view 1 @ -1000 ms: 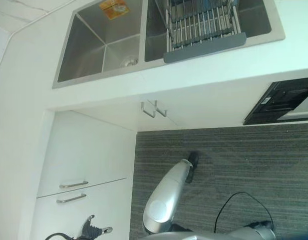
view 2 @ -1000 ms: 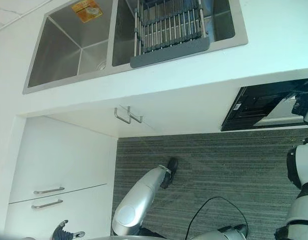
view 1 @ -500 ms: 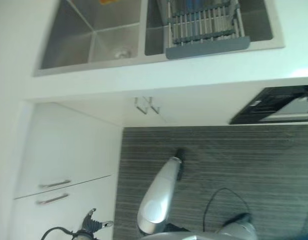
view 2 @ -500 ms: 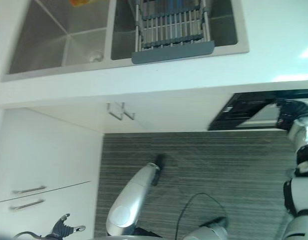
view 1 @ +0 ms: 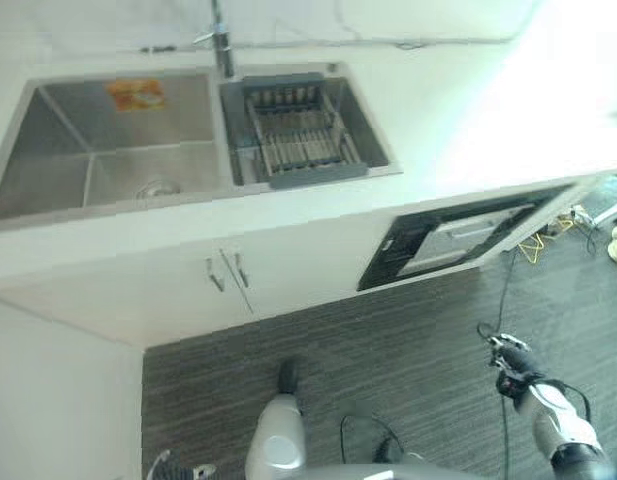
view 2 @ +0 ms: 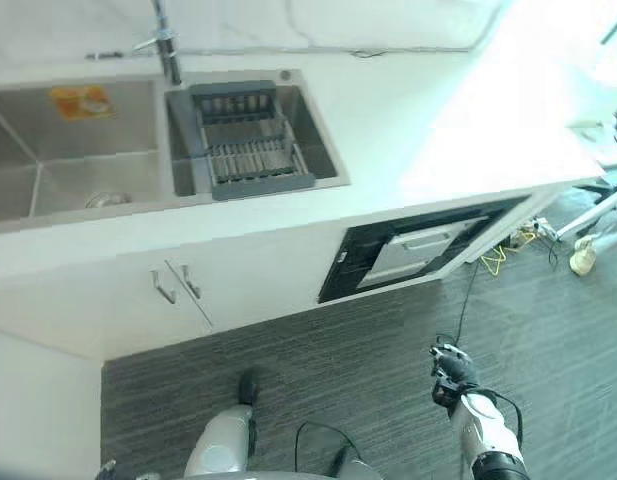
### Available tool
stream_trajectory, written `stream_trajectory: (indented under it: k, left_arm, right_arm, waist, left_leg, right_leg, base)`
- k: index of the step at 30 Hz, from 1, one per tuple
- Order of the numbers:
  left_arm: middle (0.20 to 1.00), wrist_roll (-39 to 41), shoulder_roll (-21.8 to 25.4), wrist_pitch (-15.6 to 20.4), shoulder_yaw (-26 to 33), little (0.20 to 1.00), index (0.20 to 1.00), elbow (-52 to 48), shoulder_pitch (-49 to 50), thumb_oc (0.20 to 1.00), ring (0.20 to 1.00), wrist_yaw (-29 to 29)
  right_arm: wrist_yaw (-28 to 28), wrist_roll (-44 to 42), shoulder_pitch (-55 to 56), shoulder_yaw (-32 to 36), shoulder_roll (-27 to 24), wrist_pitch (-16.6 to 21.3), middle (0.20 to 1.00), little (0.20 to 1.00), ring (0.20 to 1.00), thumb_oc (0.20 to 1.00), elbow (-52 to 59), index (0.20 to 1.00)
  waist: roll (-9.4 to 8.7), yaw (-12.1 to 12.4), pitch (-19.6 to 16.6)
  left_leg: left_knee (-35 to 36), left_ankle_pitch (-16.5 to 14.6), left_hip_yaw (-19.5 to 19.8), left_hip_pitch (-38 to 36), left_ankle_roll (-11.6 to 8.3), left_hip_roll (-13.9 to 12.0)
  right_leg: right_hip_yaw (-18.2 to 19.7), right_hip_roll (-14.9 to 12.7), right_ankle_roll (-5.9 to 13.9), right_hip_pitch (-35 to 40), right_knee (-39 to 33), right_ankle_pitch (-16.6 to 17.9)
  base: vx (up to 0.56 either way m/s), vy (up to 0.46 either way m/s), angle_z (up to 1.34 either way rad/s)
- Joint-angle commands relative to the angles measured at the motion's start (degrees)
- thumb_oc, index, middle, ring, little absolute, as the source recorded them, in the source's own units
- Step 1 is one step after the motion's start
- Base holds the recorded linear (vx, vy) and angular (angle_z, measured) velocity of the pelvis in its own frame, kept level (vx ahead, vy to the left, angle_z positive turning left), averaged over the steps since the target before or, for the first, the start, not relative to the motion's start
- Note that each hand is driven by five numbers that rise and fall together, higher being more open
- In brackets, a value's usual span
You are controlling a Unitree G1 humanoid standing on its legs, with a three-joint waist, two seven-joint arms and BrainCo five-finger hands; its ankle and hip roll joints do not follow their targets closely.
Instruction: Place the dishes in the dishwasher.
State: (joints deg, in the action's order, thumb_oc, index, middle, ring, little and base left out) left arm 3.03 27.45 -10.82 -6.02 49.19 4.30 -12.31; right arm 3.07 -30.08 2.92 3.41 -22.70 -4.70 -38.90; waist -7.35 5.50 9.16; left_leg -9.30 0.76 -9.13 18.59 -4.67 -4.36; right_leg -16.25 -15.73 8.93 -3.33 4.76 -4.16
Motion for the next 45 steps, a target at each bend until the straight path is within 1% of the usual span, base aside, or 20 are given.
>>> stream_trajectory:
  k: [1, 3, 5, 6, 7, 8, 9, 10, 11, 12, 15, 17, 18, 20, 26, 28, 29, 30, 32, 45]
  left_arm:
    - [1.0, 2.9, 0.4, -3.4, -2.1, 1.0, 1.0, 3.3, -1.2, 1.0, 1.0, 3.0]
    - [1.0, 4.3, 0.2, -3.4, -2.6, 1.0, 1.0, 5.0, -3.2, 1.0, 1.0, 2.5]
    - [1.0, 6.3, -0.3, -2.4, -2.3, 1.0, 1.0, 7.9, -4.5, 1.0, 1.0, 1.9]
    - [1.0, 8.6, -1.8, -0.7, -1.2, 1.0, 1.0, 10.6, -4.5, 1.0, 1.0, 0.6]
    - [1.0, 9.5, -2.8, 0.7, -0.5, 1.0, 1.0, 13.0, -4.7, 1.0, 1.0, 0.4]
    - [1.0, 9.8, -3.9, 2.7, 0.6, 1.0, 1.0, 15.9, -4.6, 1.0, 1.0, 1.4]
    - [1.0, 10.8, -4.9, 4.2, 1.0, 1.0, 1.0, 18.4, -4.3, 1.0, 1.0, 2.6]
    - [1.0, 10.8, -4.9, 4.2, 1.0, 1.0, 1.0, 18.4, -4.3, 1.0, 1.0, 2.6]
    - [1.0, 11.6, -6.6, 4.5, 1.6, 1.0, 1.0, 20.9, -4.9, 1.0, 1.0, 3.9]
    - [1.0, 10.9, -7.1, 4.7, 1.4, 1.0, 1.0, 21.5, -5.1, 1.0, 1.0, 5.5]
    - [1.0, 11.6, -9.4, 5.7, 2.1, 1.0, 1.0, 22.9, -4.7, 1.0, 1.0, 8.1]
    - [1.0, 12.2, -10.6, 6.7, 3.9, 1.0, 1.0, 23.7, -3.9, 1.0, 1.0, 9.4]
    - [1.0, 13.2, -10.8, 7.3, 4.6, 1.0, 1.0, 24.1, -3.6, 1.0, 1.0, 10.0]
    - [1.0, 15.7, -11.1, 7.7, 5.5, 1.0, 1.0, 24.4, -3.2, 1.0, 1.0, 10.8]
    - [1.0, 22.3, -12.1, 8.3, 8.7, 1.0, 1.0, 24.6, -3.1, 1.0, 1.0, 12.7]
    - [1.0, 22.4, -12.3, 7.7, 9.5, 1.0, 1.0, 24.8, -2.9, 1.0, 1.0, 13.4]
    - [1.0, 19.1, -12.6, 9.5, 9.6, 1.0, 1.0, 25.1, -2.7, 1.0, 1.0, 15.6]
    - [1.0, 15.3, -12.7, 11.6, 8.0, 1.0, 1.0, 24.8, -2.7, 1.0, 1.0, 15.2]
    - [1.0, 15.5, -12.3, 12.4, 6.2, 1.0, 1.0, 24.0, -2.9, 1.0, 1.0, 15.2]
    - [1.0, 14.8, -13.2, 11.7, 5.2, 1.0, 1.0, 24.5, -3.6, 1.0, 1.0, 16.9]
  right_arm:
    - [-3.6, 5.8, -4.1, -1.3, -2.7, 4.2, 0.2, 0.2, 0.2, 0.2, -4.5, 0.2]
    - [-4.1, 4.3, -3.6, -3.0, -1.3, 5.7, 0.2, 0.2, 0.2, 0.2, -7.8, 0.2]
    - [-4.8, 6.8, -3.9, -4.5, 0.2, 7.6, 0.2, 0.2, 0.2, 0.2, -12.1, 0.2]
    - [-5.9, 8.1, -4.7, -6.2, 0.9, 8.8, 0.2, 0.2, 0.2, 0.2, -16.1, 0.2]
    - [-7.3, 10.5, -5.4, -7.6, 1.6, 8.7, 0.36, 0.36, 0.36, 0.36, -19.0, 0.36]
    - [-7.4, 14.1, -5.8, -9.1, 2.2, 9.5, 0.793, 0.793, 0.793, 0.793, -22.0, 0.793]
    - [-8.1, 16.2, -6.1, -10.4, 2.3, 9.6, 1.0, 1.0, 1.0, 1.0, -24.8, 1.0]
    - [-8.1, 16.2, -6.1, -10.4, 2.3, 9.6, 1.0, 1.0, 1.0, 1.0, -24.8, 1.0]
    - [-7.1, 17.3, -5.8, -10.7, 2.6, 9.1, 1.0, 1.0, 1.0, 1.0, -27.5, 1.0]
    - [-6.7, 15.0, -5.4, -10.2, 2.2, 8.1, 1.0, 1.0, 1.0, 1.0, -27.9, 1.0]
    - [-7.4, 8.6, -4.7, -7.2, 1.5, 7.4, 1.0, 1.0, 1.0, 1.0, -29.0, 1.0]
    - [-9.2, 5.9, -4.4, -4.9, 1.6, 8.5, 1.0, 1.0, 1.0, 1.0, -29.3, 1.0]
    - [-10.1, 5.5, -4.3, -4.1, 1.7, 9.0, 1.0, 1.0, 1.0, 1.0, -29.7, 1.0]
    - [-10.9, 4.2, -4.2, -3.7, 2.3, 9.0, 1.0, 1.0, 1.0, 1.0, -30.3, 1.0]
    - [-13.5, 5.5, -3.9, -4.0, 3.6, 9.6, 1.0, 1.0, 1.0, 1.0, -32.4, 1.0]
    - [-14.7, 3.6, -4.0, -4.4, 4.2, 8.4, 1.0, 1.0, 1.0, 1.0, -32.7, 1.0]
    - [-15.9, 1.9, -4.2, -4.3, 4.7, 8.0, 1.0, 1.0, 1.0, 1.0, -32.9, 1.0]
    - [-16.3, 2.5, -4.4, -4.6, 4.5, 7.5, 1.0, 1.0, 1.0, 1.0, -32.9, 1.0]
    - [-17.3, 2.7, -5.2, -5.4, 4.3, 6.0, 1.0, 1.0, 1.0, 1.0, -32.6, 1.0]
    - [-16.9, 4.0, -5.5, -6.3, 4.8, 4.5, 1.0, 1.0, 1.0, 1.0, -34.9, 1.0]
  waist:
    - [4.33, -0.1, 0.8]
    - [4.67, -1.0, 0.5]
    - [4.66, -1.1, 0.3]
    - [4.57, -0.6, -0.4]
    - [4.52, -0.4, -0.9]
    - [4.41, -0.1, -1.4]
    - [4.34, 0.5, -1.7]
    - [4.34, 0.5, -1.7]
    - [4.43, -0.2, -1.8]
    - [4.7, -0.6, -1.6]
    - [4.93, -1.7, -1.3]
    - [5.88, -2.7, -1.6]
    - [6.02, -3.0, -2.0]
    - [6.08, -3.1, -2.9]
    - [5.62, -2.4, -4.2]
    - [5.41, -2.0, -4.6]
    - [5.35, -1.7, -4.8]
    - [5.38, -1.4, -5.0]
    - [5.42, -1.2, -5.3]
    - [5.83, -1.2, -6.2]
  left_leg:
    - [6.3, -2.6, 4.1, -13.8, 2.11, -4.2]
    - [6.2, -2.9, 5.1, -14.7, 1.97, -5.1]
    - [5.3, -3.1, 5.9, -15.4, 1.11, -6.3]
    - [5.7, -2.6, 5.2, -16.7, -0.22, -7.9]
    - [6.4, -2.0, 5.3, -17.7, -1.44, -9.1]
    - [6.4, -1.2, 5.7, -18.1, -3.08, -10.9]
    - [5.8, -0.1, 4.7, -17.7, -4.51, -12.4]
    - [5.8, -0.1, 4.7, -17.7, -4.51, -12.4]
    - [2.7, 3.9, -1.9, -15.9, -6.32, -14.0]
    - [0.9, 5.3, -3.6, -15.0, -6.85, -14.2]
    - [-5.9, 5.8, -7.3, -12.8, -6.95, -13.1]
    - [-0.8, 7.5, -11.4, -14.5, -7.51, -14.6]
    - [2.1, 7.1, -12.3, -16.2, -7.04, -14.0]
    - [6.9, 6.3, -12.8, -19.4, -6.26, -12.0]
    - [11.7, 5.2, -13.6, -21.8, -5.79, -10.2]
    - [11.8, 4.9, -13.2, -21.7, -5.4, -9.7]
    - [12.1, 4.8, -13.0, -21.8, -5.14, -9.4]
    - [12.9, 4.9, -12.9, -22.2, -4.96, -9.3]
    - [13.3, 4.9, -12.9, -22.4, -4.84, -9.3]
    - [13.5, 5.0, -12.2, -22.9, -4.97, -10.0]
  right_leg:
    - [8.4, -3.2, 4.13, -1.6, 1.4, 10.7]
    - [10.2, -1.9, 4.11, -1.2, 1.1, 8.8]
    - [9.3, -1.2, 4.01, 0.4, 0.4, 6.6]
    - [7.0, -0.6, 3.76, 2.2, -3.0, 6.7]
    - [7.1, 0.5, 3.22, 3.2, -5.2, 6.8]
    - [6.7, 1.2, 2.57, 4.2, -7.0, 7.0]
    - [5.5, 1.9, 1.41, 5.5, -8.2, 7.1]
    - [5.5, 1.9, 1.41, 5.5, -8.2, 7.1]
    - [1.0, 2.9, 0.69, 7.4, -9.5, 6.8]
    - [-1.4, 3.2, 0.32, 8.4, -9.8, 6.7]
    - [-5.4, 3.2, -0.67, 8.8, -9.0, 6.3]
    - [-7.6, 3.3, -0.27, 9.6, -9.1, 5.7]
    - [-7.9, 3.1, 0.09, 9.8, -9.0, 6.0]
    - [-7.5, 2.9, 0.69, 10.1, -9.5, 6.6]
    - [-6.7, 2.8, 0.78, 11.1, -9.8, 6.2]
    - [-6.7, 2.7, 0.79, 11.1, -9.8, 6.1]
    - [-6.5, 2.6, 0.84, 11.2, -9.8, 6.0]
    - [-6.4, 2.6, 0.96, 11.4, -9.8, 5.9]
    - [-6.4, 2.6, 1.06, 11.5, -9.8, 5.8]
    - [-5.8, 2.4, 1.33, 11.7, -9.8, 5.7]
  base:
    - [0.09, -0.676, 0.81]
    - [0.02, -0.429, -0.28]
    - [0.03, -0.458, -0.27]
    - [0.07, -0.568, 0.06]
    - [0.08, -0.67, 0.18]
    - [0.05, -0.607, 0.31]
    - [0.01, -0.396, 0.25]
    - [-0.06, -0.416, 0.17]
    - [-0.08, -0.288, 0.3]
    - [-0.12, -0.34, 0.93]
    - [-0.14, -0.104, 1.8]
    - [-0.09, 0.082, 1.08]
    - [-0.05, 0.151, 0.84]
    - [-0.02, 0.161, 0.43]
    - [-0.02, 0.123, 0.23]
    - [-0.04, 0.073, 0.31]
    - [-0.05, 0.089, 0.2]
    - [-0.03, 0.06, 0.23]
    - [-0.02, 0.022, 0.19]
    - [0.0, 0.003, 0.02]
